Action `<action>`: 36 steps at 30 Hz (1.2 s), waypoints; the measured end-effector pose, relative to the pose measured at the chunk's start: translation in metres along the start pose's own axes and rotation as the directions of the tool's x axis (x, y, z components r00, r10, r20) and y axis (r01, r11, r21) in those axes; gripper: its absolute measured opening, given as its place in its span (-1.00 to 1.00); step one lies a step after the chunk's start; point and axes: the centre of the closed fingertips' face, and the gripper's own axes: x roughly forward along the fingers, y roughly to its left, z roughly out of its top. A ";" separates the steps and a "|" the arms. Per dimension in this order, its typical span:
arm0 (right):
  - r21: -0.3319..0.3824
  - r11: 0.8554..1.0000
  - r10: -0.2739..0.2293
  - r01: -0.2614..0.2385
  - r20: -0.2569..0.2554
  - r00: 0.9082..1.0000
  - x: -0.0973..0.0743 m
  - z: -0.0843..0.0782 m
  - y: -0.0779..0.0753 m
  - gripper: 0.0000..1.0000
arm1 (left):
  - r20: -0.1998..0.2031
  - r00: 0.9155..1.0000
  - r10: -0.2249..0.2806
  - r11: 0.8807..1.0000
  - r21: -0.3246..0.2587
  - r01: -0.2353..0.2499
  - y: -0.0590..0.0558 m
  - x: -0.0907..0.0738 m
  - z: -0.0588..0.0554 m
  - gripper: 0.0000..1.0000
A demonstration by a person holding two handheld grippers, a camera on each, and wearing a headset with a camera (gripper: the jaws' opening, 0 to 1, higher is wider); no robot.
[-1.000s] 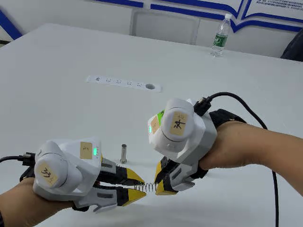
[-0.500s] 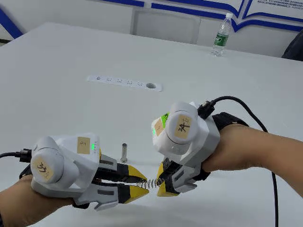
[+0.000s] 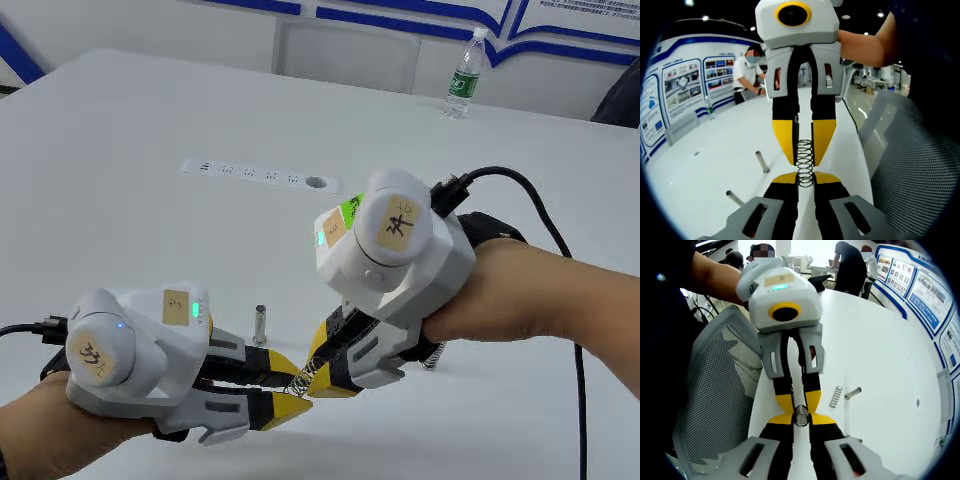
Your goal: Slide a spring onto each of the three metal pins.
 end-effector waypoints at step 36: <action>0.063 0.995 -0.079 0.083 -0.074 0.994 -0.028 -0.038 -0.036 -0.76 | -0.040 0.981 0.188 0.975 -0.109 -0.192 0.032 -0.045 -0.031 -0.20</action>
